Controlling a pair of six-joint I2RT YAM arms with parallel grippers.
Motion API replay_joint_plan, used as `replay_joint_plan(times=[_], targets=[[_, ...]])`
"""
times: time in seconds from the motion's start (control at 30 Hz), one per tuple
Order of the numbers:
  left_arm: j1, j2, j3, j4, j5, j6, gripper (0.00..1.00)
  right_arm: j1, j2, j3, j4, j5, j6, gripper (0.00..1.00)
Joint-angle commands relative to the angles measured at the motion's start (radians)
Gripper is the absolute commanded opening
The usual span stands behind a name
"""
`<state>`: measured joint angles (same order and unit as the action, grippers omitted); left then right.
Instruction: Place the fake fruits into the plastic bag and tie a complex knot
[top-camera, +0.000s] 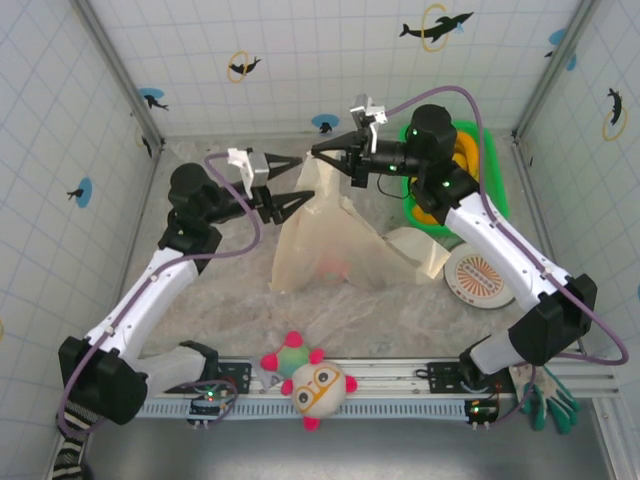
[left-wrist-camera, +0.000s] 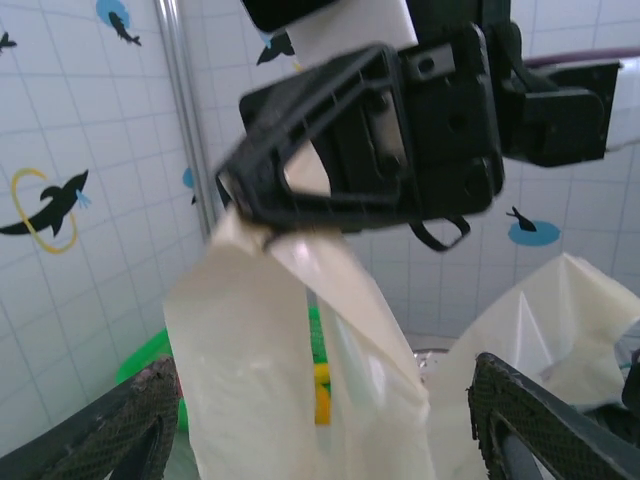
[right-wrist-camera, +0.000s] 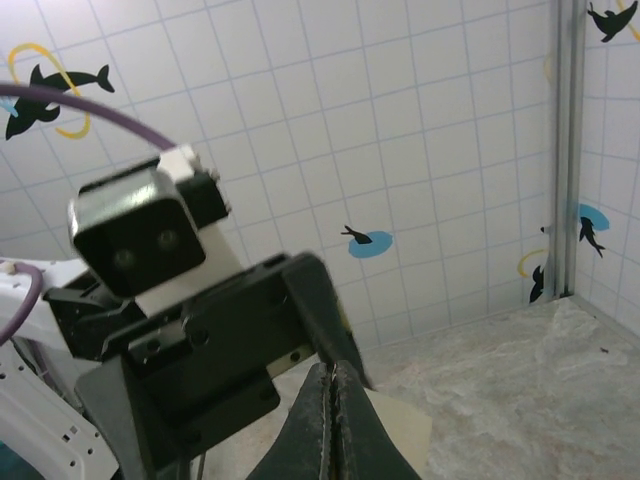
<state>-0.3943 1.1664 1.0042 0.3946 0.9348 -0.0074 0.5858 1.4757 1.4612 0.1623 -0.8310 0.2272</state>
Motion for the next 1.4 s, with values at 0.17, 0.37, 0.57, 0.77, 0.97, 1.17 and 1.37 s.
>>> replay_joint_plan(times=[0.17, 0.37, 0.57, 0.77, 0.97, 1.17, 1.37], targets=[[-0.061, 0.153, 0.108, 0.042, 0.069, -0.044, 0.79, 0.025, -0.009, 0.046, 0.070, 0.002, -0.020, 0.00], [-0.106, 0.160, 0.068, 0.057, 0.101, -0.058, 0.65, 0.025, -0.018, 0.062, 0.017, 0.100, -0.064, 0.00], [-0.110, 0.125, -0.043, 0.054, 0.052, -0.037, 0.32, 0.018, -0.003, 0.108, -0.039, 0.202, -0.106, 0.00], [-0.110, 0.148, -0.052, 0.032, 0.029, -0.016, 0.06, 0.006, 0.006, 0.111, 0.004, 0.176, -0.051, 0.00], [-0.108, 0.150, -0.045, 0.026, 0.010, -0.010, 0.00, -0.092, -0.073, 0.094, -0.092, 0.164, -0.046, 0.46], [-0.084, 0.148, -0.058, 0.035, 0.004, -0.021, 0.00, -0.301, -0.286, -0.018, -0.381, 0.213, -0.095, 0.90], [-0.078, 0.156, -0.055, 0.038, 0.009, -0.022, 0.00, -0.405, -0.561, -0.203, -0.694, 0.320, -0.128, 0.99]])
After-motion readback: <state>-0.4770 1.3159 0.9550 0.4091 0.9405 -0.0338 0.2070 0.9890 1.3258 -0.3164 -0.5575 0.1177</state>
